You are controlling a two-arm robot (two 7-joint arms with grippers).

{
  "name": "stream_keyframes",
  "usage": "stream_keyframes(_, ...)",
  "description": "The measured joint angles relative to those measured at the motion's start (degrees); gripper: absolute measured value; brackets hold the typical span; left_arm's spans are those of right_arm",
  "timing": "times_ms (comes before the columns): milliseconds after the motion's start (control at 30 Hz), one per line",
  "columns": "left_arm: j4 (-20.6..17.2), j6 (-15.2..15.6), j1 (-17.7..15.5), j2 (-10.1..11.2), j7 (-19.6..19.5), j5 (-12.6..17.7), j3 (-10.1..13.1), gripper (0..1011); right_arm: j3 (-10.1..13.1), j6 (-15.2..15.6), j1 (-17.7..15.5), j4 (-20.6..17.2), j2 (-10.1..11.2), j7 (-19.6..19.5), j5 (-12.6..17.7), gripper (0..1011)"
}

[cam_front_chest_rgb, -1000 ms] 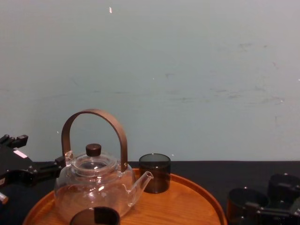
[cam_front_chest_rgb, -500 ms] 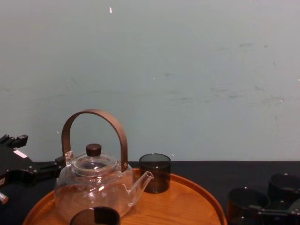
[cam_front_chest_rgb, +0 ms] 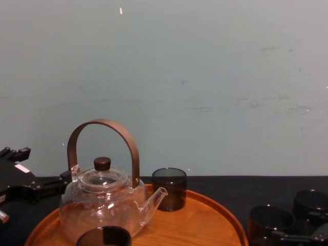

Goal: Pick up the glass from the table and place it on the tray.

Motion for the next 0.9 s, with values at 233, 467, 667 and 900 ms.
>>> stream_keyframes(233, 0.0, 0.0, 0.0, 0.0, 0.0, 0.0, 0.0, 1001, 0.13, -0.77, 1.21, 2.78, -1.56, 1.65, -0.76, 1002)
stream_keyframes(467, 0.0, 0.0, 0.0, 0.0, 0.0, 0.0, 0.0, 1002, 0.15, -1.48, 2.28, 4.76, -2.66, 2.78, -1.67, 1002)
stream_keyframes(667, 0.0, 0.0, 0.0, 0.0, 0.0, 0.0, 0.0, 1001, 0.3, -2.09, 3.43, 6.38, -3.6, 3.99, -2.55, 1002)
stream_keyframes(900, 0.0, 0.0, 0.0, 0.0, 0.0, 0.0, 0.0, 1001, 0.56, -2.79, 5.15, 8.86, -4.98, 5.52, -3.39, 1002)
